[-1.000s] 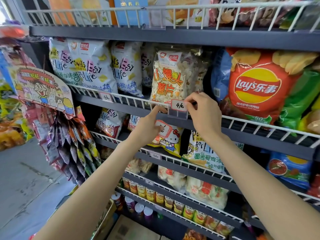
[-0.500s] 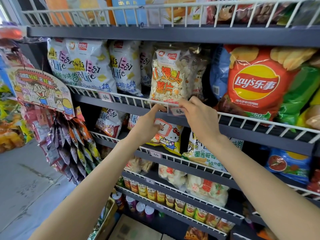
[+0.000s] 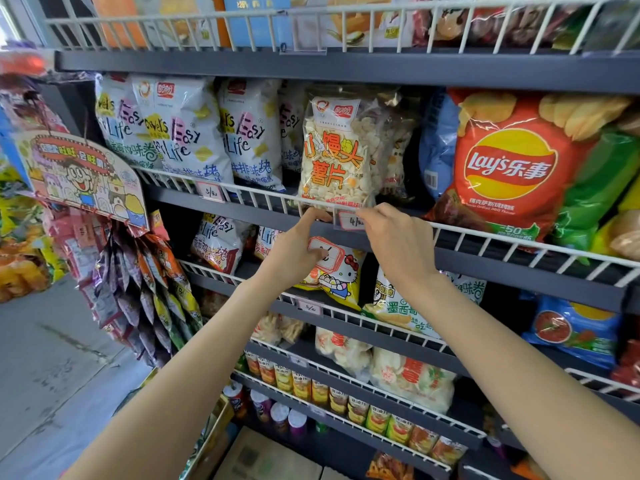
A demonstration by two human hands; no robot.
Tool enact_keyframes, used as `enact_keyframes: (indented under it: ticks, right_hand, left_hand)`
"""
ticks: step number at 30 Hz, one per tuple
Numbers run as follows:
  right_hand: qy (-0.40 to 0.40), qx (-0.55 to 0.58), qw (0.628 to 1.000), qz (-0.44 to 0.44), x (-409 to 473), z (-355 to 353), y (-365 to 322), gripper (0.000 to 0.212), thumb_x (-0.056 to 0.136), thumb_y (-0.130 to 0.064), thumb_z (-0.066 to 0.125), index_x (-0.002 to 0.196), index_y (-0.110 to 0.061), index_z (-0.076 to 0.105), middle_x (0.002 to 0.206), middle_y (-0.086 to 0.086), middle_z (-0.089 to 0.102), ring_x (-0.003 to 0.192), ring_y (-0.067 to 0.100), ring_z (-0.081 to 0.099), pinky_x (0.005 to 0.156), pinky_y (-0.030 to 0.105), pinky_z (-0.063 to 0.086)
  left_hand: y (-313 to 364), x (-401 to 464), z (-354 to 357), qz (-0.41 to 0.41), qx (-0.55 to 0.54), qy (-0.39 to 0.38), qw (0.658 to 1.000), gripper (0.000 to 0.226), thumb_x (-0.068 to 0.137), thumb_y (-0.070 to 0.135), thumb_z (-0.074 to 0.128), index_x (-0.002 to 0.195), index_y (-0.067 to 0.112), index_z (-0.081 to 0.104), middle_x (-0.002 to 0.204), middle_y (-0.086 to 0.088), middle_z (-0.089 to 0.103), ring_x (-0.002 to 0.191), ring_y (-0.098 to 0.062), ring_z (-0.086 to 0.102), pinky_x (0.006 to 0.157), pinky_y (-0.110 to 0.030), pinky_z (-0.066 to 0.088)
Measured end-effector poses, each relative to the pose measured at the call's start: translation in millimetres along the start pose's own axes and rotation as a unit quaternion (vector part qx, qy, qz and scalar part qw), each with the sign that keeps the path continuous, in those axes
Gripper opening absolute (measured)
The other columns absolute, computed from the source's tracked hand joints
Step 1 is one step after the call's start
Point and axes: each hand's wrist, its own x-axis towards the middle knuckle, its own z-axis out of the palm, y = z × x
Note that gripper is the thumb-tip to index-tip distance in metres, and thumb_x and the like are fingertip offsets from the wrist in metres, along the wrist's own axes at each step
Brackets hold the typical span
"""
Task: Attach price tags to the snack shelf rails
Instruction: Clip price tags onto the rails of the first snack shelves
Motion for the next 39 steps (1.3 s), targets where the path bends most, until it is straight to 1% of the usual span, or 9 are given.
enact_keyframes:
  ticks: [4, 6, 11, 15, 19, 27, 32, 35, 39]
  right_hand:
    - [-0.034, -0.03, 0.999, -0.011, 0, -8, -6, 0.027, 0.056, 0.008, 0.078, 0.076, -0.006, 0.066, 0.07, 0.009, 0.062, 0.035, 0.025, 0.051, 0.04, 0.013, 0.012]
    - [-0.03, -0.026, 0.999, -0.004, 1, -11, -8, 0.028, 0.054, 0.01, 0.078, 0.073, -0.005, 0.064, 0.068, 0.01, 0.06, 0.031, 0.024, 0.046, 0.044, 0.01, 0.006]
    - [-0.023, -0.016, 1.0, 0.013, 1, -15, -12, 0.026, 0.054, 0.011, 0.078, 0.069, -0.003, 0.063, 0.07, 0.01, 0.057, 0.032, 0.02, 0.035, 0.048, 0.01, 0.003]
    - [-0.032, -0.009, 0.999, 0.013, 3, -15, -11, 0.024, 0.056, 0.012, 0.078, 0.071, -0.003, 0.066, 0.069, 0.011, 0.058, 0.032, 0.023, 0.043, 0.048, 0.01, 0.005]
    - [-0.058, -0.017, 0.998, 0.009, 4, -13, -11, 0.027, 0.062, 0.013, 0.07, 0.083, -0.003, 0.069, 0.075, 0.014, 0.06, 0.036, 0.026, 0.048, 0.044, 0.012, 0.011]
    - [-0.044, -0.047, 0.998, 0.008, 0, -14, -14, 0.03, 0.053, 0.01, 0.078, 0.077, -0.005, 0.069, 0.074, 0.01, 0.058, 0.035, 0.022, 0.045, 0.047, 0.009, 0.003]
    - [-0.033, -0.068, 0.997, 0.007, -2, -10, -14, 0.025, 0.055, 0.006, 0.079, 0.075, -0.006, 0.067, 0.078, 0.009, 0.057, 0.048, 0.021, 0.052, 0.043, 0.011, 0.006]
    - [-0.03, -0.074, 0.997, -0.004, -2, -9, -14, 0.027, 0.054, 0.007, 0.079, 0.074, -0.005, 0.067, 0.079, 0.009, 0.059, 0.05, 0.021, 0.053, 0.038, 0.016, 0.017]
    - [-0.01, -0.069, 0.998, -0.008, -9, -8, -11, 0.036, 0.056, 0.007, 0.078, 0.088, -0.006, 0.068, 0.087, 0.01, 0.061, 0.055, 0.022, 0.058, 0.038, 0.019, 0.024]
  left_hand:
    - [-1, 0, 0, -0.003, -0.001, -0.001, 1.0, 0.044, 0.09, 0.006, 0.055, 0.125, 0.026, 0.038, 0.051, 0.0, 0.037, 0.044, -0.015, 0.036, 0.046, -0.023, 0.032]
    - [-1, 0, 0, -0.003, -0.002, -0.002, 1.0, 0.045, 0.09, 0.006, 0.055, 0.126, 0.026, 0.037, 0.051, -0.001, 0.038, 0.045, -0.015, 0.038, 0.047, -0.024, 0.033]
    - [-1, -1, -1, -0.004, -0.002, -0.006, 1.0, 0.048, 0.089, 0.006, 0.055, 0.129, 0.026, 0.036, 0.052, -0.001, 0.041, 0.046, -0.016, 0.04, 0.049, -0.026, 0.036]
    - [-1, 1, 0, -0.003, -0.004, -0.005, 1.0, 0.048, 0.089, 0.006, 0.055, 0.129, 0.026, 0.036, 0.052, -0.001, 0.041, 0.046, -0.017, 0.041, 0.05, -0.027, 0.036]
    - [-2, 2, 0, -0.002, -0.004, -0.005, 1.0, 0.047, 0.089, 0.005, 0.055, 0.128, 0.025, 0.037, 0.052, -0.001, 0.041, 0.047, -0.016, 0.041, 0.05, -0.026, 0.035]
    - [-2, 3, -1, 0.003, -0.009, -0.009, 1.0, 0.046, 0.089, 0.007, 0.055, 0.127, 0.026, 0.037, 0.055, -0.003, 0.045, 0.049, -0.018, 0.044, 0.053, -0.028, 0.037]
    - [0, 5, -3, 0.011, -0.005, -0.016, 1.0, 0.045, 0.09, 0.007, 0.054, 0.129, 0.024, 0.037, 0.054, -0.002, 0.043, 0.05, -0.018, 0.043, 0.052, -0.027, 0.036]
    - [0, 7, -6, 0.015, 0.0, -0.022, 1.0, 0.047, 0.091, 0.007, 0.054, 0.131, 0.023, 0.036, 0.054, 0.0, 0.042, 0.05, -0.018, 0.043, 0.05, -0.025, 0.035]
    - [1, 7, -9, 0.022, 0.002, -0.017, 1.0, 0.051, 0.091, 0.008, 0.054, 0.135, 0.023, 0.034, 0.053, -0.002, 0.042, 0.048, -0.018, 0.041, 0.049, -0.025, 0.034]
